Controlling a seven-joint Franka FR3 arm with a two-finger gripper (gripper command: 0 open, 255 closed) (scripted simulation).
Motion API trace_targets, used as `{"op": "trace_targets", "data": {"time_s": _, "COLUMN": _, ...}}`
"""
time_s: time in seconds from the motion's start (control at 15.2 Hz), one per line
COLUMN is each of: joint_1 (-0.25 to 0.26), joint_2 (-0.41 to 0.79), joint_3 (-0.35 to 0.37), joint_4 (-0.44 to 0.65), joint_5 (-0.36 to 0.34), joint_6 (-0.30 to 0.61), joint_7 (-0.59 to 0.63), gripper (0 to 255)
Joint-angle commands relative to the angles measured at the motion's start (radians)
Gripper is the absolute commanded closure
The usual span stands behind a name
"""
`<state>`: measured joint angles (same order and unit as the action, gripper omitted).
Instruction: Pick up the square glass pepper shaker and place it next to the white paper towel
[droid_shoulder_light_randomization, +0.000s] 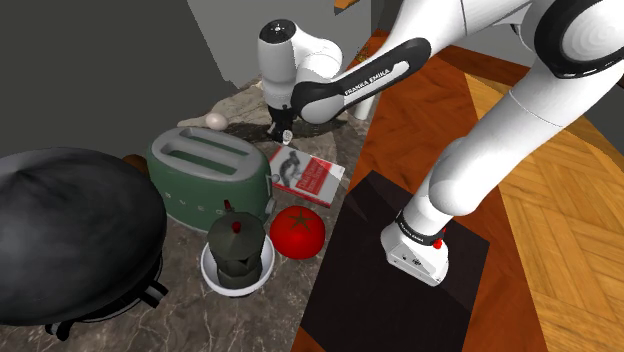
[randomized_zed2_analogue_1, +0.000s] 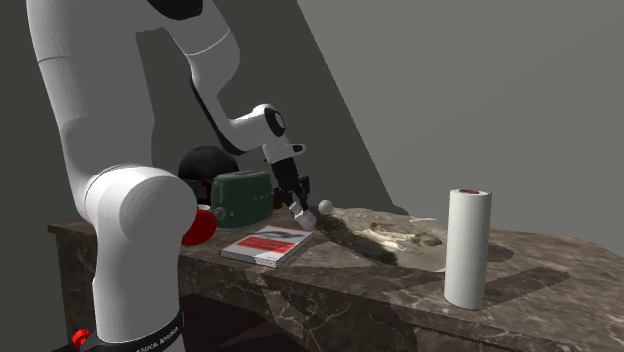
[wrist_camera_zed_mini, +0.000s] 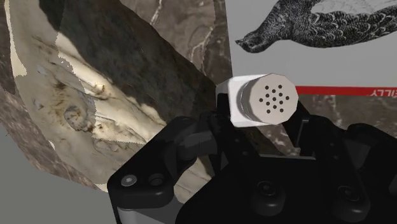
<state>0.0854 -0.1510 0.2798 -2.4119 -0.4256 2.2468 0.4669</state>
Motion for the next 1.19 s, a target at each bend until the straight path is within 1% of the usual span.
{"op": "trace_targets", "data": {"time_s": 0.0, "joint_1": 0.002, "joint_2": -0.014, "joint_3": -0.001, "joint_4": 0.012, "joint_5": 0.013, "joint_6": -0.022, "joint_7": -0.015, "gripper": 255}}
{"op": "trace_targets", "data": {"time_s": 0.53, "joint_1": 0.012, "joint_2": -0.071, "joint_3": -0.007, "joint_4": 0.066, "joint_5": 0.058, "joint_6": -0.12, "joint_7": -0.074, "gripper": 255}}
{"op": "trace_targets", "data": {"time_s": 1.12, "joint_1": 0.019, "joint_2": -0.116, "joint_3": -0.013, "joint_4": 0.143, "joint_5": 0.092, "joint_6": -0.232, "joint_7": -0.129, "gripper": 255}}
